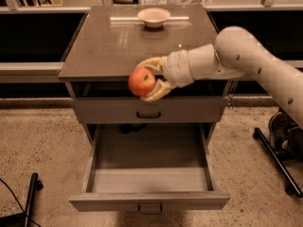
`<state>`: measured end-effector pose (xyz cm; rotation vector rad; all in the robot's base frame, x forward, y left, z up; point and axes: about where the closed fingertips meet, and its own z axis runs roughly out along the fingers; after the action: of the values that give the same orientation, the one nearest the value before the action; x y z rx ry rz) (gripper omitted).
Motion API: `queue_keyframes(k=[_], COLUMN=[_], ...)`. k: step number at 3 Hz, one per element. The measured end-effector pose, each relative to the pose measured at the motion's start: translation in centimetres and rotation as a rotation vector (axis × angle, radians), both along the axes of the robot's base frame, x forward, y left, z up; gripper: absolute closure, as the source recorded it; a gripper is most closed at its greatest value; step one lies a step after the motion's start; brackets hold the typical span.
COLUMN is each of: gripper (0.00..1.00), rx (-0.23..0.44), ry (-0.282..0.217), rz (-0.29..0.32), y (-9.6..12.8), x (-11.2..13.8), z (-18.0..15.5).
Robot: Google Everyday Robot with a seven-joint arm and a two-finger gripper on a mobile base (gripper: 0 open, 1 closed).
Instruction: Pick apple from middle drawer and place on counter
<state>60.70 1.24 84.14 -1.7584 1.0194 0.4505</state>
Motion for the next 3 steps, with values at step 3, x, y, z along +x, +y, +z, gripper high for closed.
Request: queue_keyframes(k=[3], gripper=[1.0], rx=[-0.07], ry=[0.233], rz=[-0.45], y=[-3.1], x=[9.2], z=[2.1])
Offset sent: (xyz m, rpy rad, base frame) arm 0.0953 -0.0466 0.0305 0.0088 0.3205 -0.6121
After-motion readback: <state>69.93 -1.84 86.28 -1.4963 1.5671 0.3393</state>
